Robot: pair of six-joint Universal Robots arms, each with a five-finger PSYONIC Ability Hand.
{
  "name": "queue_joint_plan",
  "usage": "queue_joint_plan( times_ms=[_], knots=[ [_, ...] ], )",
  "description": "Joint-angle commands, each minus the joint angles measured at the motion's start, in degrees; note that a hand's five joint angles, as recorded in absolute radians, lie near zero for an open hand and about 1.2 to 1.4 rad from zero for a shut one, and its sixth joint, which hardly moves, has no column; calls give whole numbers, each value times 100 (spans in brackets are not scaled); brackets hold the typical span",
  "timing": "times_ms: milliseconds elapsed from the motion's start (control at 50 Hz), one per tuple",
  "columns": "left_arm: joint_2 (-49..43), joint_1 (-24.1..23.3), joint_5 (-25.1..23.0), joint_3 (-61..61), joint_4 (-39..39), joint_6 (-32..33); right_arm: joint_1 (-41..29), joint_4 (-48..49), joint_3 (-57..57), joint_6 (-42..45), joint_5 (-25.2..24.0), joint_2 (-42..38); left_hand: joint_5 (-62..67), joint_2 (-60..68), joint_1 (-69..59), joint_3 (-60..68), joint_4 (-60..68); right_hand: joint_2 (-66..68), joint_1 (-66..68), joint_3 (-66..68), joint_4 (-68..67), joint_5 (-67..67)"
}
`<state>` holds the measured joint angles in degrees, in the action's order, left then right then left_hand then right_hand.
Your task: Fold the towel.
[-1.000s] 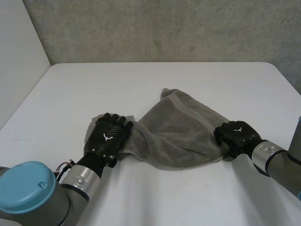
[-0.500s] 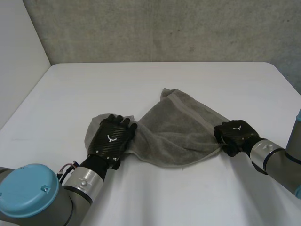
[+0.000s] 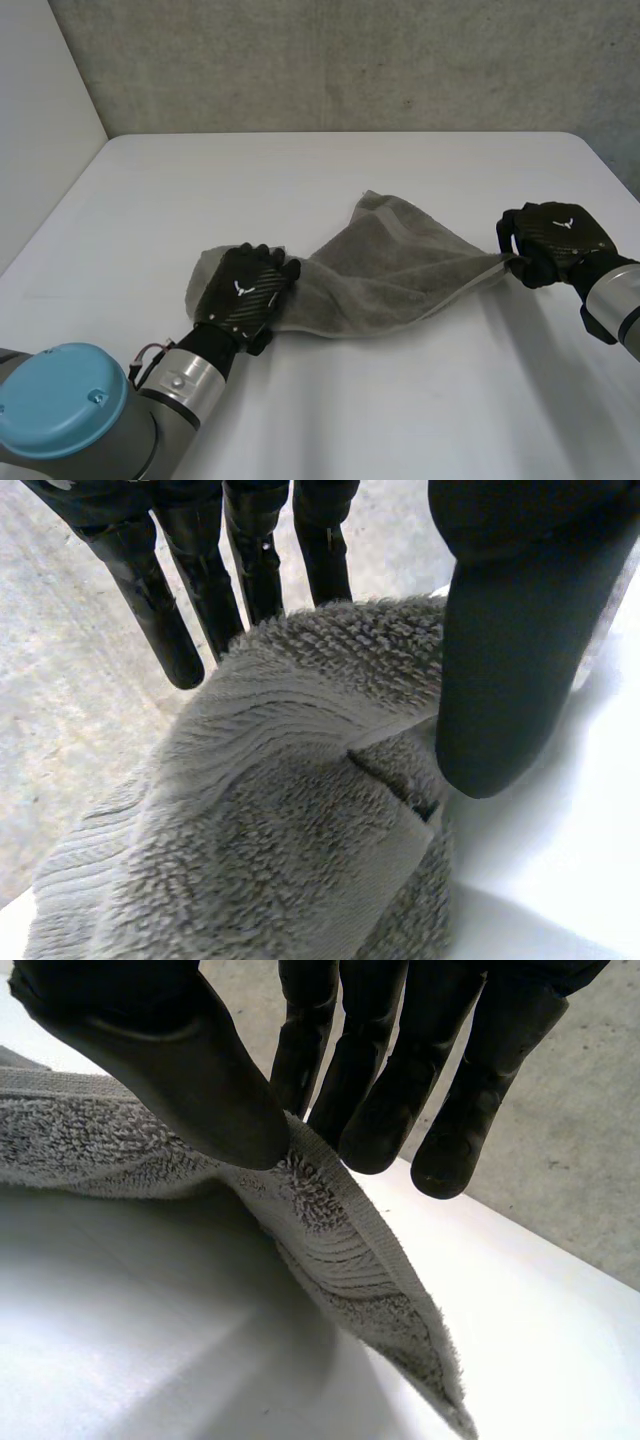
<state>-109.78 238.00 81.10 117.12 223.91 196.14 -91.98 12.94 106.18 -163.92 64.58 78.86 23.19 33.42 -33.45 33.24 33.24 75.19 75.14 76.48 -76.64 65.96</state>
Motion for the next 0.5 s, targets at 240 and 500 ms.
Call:
queue_joint_plan(
  times_ms=[240, 500],
  knots=[
    [-422, 10, -217, -497, -41, -454, -13, -2, -9, 26, 64, -72, 3573, 3550, -3547, 3568, 3568, 481, 486, 352, -336, 404],
    [2089, 493, 275, -856, -574, -471, 31, -816, -1114, 184, -15, 1516, 4681, 4658, -4655, 4676, 4676, 481, 486, 352, -336, 404]
  ],
)
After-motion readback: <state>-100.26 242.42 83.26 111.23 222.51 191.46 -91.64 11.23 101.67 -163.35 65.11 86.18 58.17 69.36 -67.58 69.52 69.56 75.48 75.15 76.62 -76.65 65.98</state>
